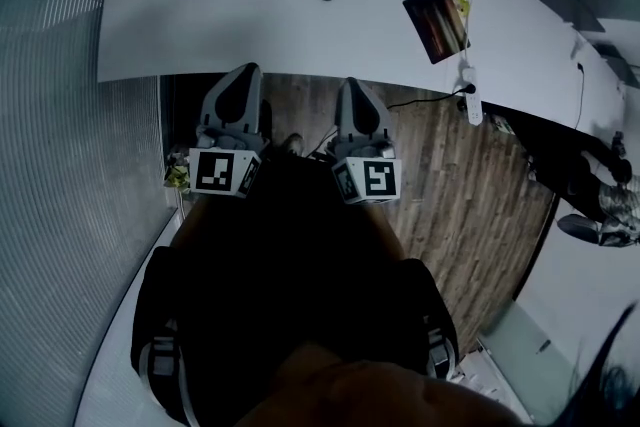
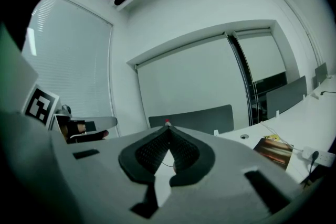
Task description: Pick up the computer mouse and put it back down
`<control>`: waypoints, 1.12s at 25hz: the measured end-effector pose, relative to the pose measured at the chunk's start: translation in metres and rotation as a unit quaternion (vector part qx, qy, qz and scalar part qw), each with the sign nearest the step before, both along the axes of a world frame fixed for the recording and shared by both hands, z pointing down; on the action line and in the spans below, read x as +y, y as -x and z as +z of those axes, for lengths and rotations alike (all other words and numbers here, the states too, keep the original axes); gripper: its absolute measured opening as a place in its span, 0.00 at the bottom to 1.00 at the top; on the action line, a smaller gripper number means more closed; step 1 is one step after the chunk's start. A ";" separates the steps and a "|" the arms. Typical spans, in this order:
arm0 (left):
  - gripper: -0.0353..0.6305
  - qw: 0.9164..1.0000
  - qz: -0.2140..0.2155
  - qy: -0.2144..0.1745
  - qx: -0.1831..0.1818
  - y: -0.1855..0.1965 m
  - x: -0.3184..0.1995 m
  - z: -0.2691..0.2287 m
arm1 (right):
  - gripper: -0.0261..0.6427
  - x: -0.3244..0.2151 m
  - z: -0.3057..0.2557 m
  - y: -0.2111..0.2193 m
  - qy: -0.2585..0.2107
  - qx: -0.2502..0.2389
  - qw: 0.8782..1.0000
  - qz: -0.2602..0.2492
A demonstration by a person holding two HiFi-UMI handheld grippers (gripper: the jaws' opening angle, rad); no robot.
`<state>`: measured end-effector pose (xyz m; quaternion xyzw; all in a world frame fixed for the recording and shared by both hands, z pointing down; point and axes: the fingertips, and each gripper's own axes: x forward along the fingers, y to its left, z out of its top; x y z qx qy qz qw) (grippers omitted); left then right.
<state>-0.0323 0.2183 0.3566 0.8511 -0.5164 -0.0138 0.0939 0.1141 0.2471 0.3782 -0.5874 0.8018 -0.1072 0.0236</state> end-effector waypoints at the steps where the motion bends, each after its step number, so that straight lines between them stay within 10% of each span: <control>1: 0.06 1.000 0.001 0.002 0.002 0.002 -0.012 0.001 | 0.03 -0.010 0.001 0.003 0.001 0.002 1.000 0.000; 28: 0.06 0.993 0.105 0.054 -0.005 0.059 -0.207 0.040 | 0.03 -0.200 0.044 0.051 0.083 0.049 0.992 0.085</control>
